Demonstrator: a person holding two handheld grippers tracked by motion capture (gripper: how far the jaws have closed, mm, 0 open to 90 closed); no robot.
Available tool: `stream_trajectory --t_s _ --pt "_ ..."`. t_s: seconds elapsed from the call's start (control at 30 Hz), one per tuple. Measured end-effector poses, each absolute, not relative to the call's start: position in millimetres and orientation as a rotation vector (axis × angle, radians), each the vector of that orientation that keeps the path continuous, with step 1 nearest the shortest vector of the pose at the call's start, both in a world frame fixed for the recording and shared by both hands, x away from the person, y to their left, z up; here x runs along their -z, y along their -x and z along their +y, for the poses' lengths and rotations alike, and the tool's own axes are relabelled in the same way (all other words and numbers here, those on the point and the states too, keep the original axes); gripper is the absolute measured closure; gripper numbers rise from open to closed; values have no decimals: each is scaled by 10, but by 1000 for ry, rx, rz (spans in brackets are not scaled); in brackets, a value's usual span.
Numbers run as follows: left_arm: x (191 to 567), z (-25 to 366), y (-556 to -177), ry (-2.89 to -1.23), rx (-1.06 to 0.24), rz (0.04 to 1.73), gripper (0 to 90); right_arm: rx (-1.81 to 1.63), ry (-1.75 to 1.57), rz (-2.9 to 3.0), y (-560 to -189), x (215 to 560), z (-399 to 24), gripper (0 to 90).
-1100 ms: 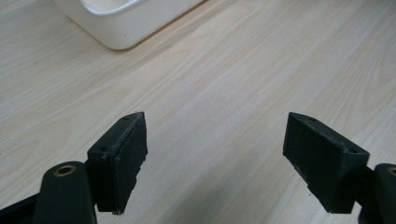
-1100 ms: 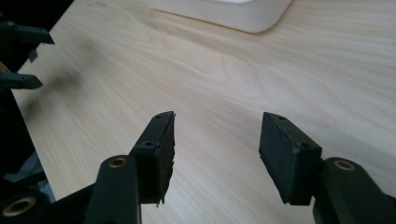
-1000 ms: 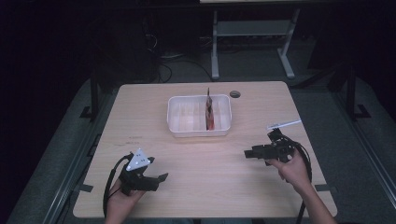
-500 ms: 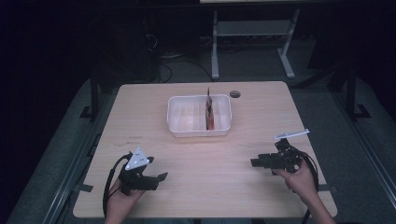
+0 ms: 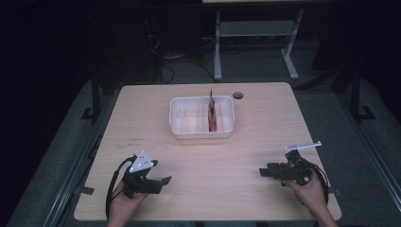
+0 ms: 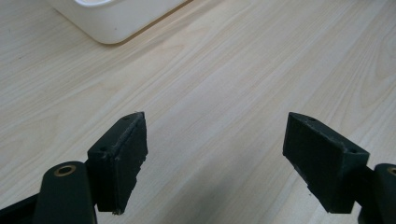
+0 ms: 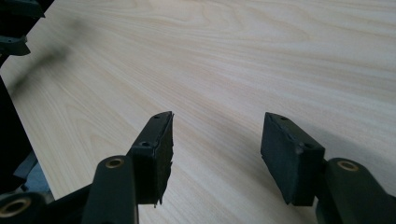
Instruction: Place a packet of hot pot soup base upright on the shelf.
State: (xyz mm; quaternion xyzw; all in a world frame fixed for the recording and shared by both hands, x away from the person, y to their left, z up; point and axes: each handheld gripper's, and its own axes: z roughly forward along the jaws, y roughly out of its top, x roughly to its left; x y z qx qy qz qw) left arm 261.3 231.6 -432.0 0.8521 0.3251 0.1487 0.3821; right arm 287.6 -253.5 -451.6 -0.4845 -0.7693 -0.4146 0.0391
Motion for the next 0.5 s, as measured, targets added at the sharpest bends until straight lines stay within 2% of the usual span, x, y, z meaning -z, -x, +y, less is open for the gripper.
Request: stream_trajectory --t_s 0.5 --pt "4369 2264 -2620 -2234 -355 782 224 1326 1480 -2417 -2638 4557 -2614 401"
